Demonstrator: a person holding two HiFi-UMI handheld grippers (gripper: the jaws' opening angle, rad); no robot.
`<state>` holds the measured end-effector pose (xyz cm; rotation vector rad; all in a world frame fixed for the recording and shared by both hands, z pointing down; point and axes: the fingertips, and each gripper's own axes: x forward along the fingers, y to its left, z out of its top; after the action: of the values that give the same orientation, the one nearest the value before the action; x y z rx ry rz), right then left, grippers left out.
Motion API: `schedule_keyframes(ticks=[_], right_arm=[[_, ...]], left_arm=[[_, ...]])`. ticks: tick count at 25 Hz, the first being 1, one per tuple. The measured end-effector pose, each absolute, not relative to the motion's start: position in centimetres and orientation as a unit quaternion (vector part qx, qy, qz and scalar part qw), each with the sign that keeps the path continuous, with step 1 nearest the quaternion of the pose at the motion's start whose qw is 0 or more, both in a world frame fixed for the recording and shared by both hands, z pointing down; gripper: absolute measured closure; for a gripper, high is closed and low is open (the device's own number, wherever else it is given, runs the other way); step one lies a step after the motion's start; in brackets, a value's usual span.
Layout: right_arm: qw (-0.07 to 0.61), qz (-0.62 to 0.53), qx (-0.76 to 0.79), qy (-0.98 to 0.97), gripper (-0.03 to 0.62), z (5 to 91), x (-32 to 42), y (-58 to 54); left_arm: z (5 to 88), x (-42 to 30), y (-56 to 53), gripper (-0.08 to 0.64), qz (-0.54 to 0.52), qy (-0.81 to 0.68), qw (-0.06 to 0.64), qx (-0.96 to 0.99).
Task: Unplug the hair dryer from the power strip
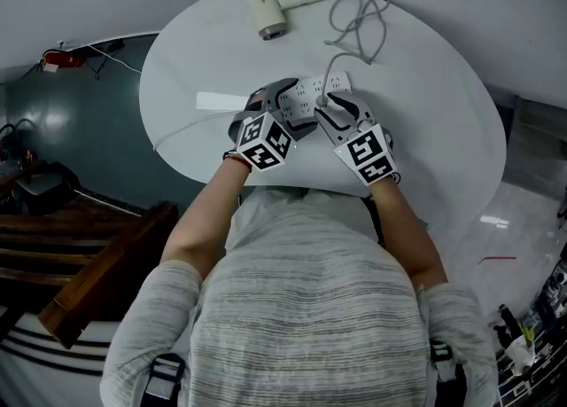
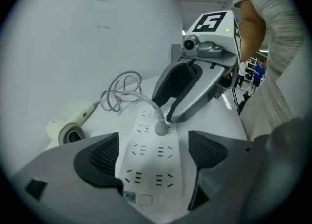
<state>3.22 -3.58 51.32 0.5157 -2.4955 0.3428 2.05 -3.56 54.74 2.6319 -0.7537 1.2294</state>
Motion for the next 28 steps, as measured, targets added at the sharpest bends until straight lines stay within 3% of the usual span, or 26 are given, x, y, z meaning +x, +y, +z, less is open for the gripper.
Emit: schedule_keyframes(ticks=[6, 14, 28], right_arm=[[0.337, 0.096, 0.185, -0.918, 0.448, 53.5, 2.7, -3.9], [0.362, 0.087, 0.192, -0.908, 0.448, 54.3, 2.4, -3.7], [0.375, 0.062, 0.193, -0.904, 0.479, 54.9, 2.1, -4.1]], left_arm=[[57.1, 2.5, -4.9, 0.104, 0.420, -0.217, 0.074, 0.878], [59.4, 2.8, -3.9, 0.068, 0.473, -0.145, 0.116, 0.861], [59.6, 4.9, -4.7, 0.069, 0.469, -0.140, 0.063, 0.870]])
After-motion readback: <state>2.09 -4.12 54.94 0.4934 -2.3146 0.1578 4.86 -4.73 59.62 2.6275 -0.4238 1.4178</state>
